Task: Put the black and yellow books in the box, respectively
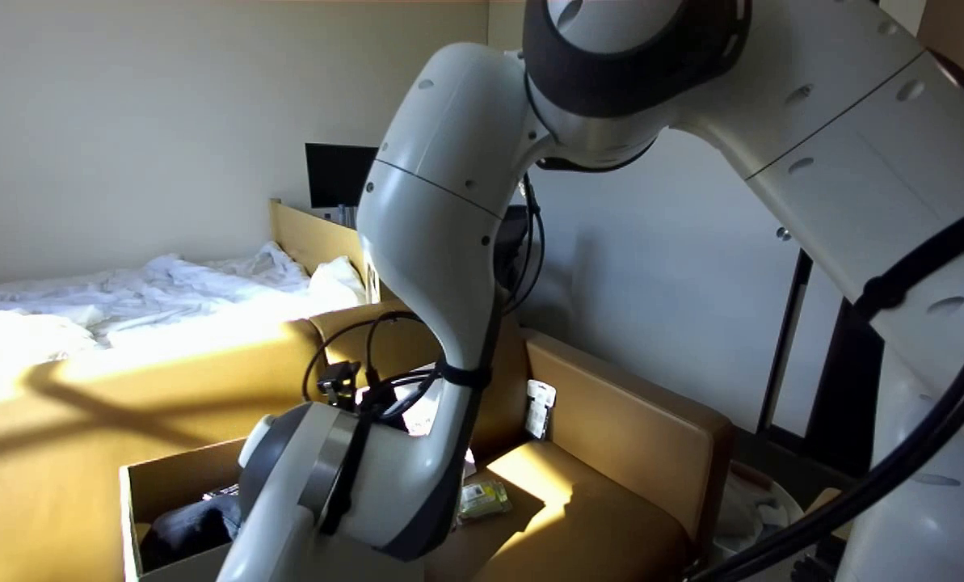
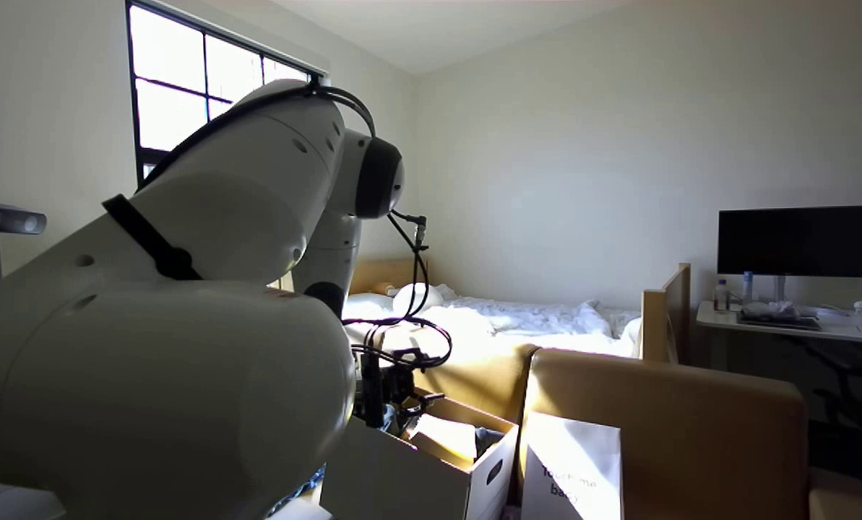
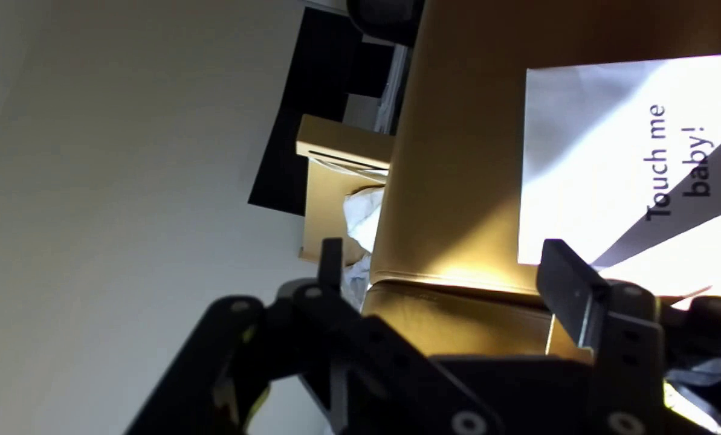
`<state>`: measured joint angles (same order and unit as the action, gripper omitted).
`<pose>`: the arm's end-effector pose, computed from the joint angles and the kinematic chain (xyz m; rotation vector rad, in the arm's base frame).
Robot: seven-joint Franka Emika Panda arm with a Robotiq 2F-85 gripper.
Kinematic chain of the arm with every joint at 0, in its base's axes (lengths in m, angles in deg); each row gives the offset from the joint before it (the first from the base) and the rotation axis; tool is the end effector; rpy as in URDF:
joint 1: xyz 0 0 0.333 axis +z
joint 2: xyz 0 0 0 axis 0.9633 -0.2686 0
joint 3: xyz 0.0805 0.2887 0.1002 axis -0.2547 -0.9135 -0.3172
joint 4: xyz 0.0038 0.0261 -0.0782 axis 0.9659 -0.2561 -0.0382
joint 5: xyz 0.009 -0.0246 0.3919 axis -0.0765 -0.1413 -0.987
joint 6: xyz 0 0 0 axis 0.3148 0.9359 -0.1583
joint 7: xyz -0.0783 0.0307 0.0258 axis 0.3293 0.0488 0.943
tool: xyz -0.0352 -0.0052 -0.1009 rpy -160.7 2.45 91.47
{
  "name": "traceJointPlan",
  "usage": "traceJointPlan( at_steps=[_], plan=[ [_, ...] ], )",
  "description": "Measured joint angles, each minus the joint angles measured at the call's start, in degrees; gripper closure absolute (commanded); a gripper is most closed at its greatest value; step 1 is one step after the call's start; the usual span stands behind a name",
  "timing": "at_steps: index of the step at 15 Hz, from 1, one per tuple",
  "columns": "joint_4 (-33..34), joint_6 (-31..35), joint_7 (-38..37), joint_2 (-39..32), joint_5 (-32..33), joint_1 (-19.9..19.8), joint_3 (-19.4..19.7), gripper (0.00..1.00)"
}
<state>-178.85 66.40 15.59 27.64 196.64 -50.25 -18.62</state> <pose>0.4662 0.3102 0.1139 1.3191 0.8740 0.6033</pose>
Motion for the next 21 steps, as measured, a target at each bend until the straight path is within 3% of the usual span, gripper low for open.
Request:
traceJointPlan(
  at_steps=[3, 8, 14, 21],
  plan=[
    [-1.01, 1.46, 1.49, -0.27, -0.38, -2.92, 0.38, 0.67],
    [-3.77, 2.75, 4.08, -0.38, -0.87, -2.17, -0.76, 0.98],
    [-3.79, 16.46, 10.47, -2.17, -0.42, -2.64, -1.22, 1.00],
    [1.13, 23.84, 18.85, -4.93, -0.42, -3.06, -0.29, 1.00]
  ],
)
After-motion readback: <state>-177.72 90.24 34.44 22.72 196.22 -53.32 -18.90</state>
